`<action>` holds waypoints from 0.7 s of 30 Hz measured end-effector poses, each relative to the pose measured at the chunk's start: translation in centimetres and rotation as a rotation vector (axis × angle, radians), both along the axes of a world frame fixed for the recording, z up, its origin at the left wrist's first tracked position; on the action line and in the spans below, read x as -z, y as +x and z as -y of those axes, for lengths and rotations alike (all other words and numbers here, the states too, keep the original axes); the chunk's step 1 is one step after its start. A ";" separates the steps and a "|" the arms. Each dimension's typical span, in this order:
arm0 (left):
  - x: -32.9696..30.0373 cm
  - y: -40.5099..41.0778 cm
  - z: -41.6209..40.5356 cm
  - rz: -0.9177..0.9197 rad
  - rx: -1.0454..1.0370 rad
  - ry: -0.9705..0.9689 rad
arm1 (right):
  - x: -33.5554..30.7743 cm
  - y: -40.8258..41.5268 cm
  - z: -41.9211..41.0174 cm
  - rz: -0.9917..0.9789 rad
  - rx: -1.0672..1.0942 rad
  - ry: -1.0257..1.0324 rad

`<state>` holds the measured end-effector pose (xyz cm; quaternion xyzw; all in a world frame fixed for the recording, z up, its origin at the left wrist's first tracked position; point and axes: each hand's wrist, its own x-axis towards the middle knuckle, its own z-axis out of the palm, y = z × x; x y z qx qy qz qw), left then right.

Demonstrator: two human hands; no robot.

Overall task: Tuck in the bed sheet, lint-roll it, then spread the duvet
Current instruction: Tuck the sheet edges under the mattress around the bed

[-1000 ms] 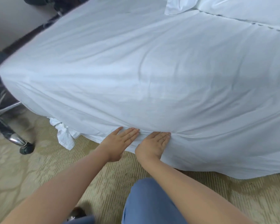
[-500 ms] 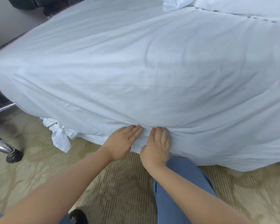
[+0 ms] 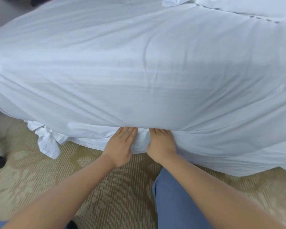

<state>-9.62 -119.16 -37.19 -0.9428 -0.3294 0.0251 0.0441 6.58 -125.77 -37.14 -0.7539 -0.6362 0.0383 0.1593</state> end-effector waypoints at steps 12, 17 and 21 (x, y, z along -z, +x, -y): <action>-0.4 -1.7 1.3 -0.005 0.084 0.087 | 1.9 -3.1 4.2 -0.031 -0.184 0.049; -0.2 -3.8 1.4 -0.050 0.126 0.131 | 1.6 -5.0 3.4 -1.145 0.271 -0.494; -0.3 -4.2 1.1 -0.033 0.110 0.111 | 2.0 -5.5 0.9 -1.702 0.653 -0.414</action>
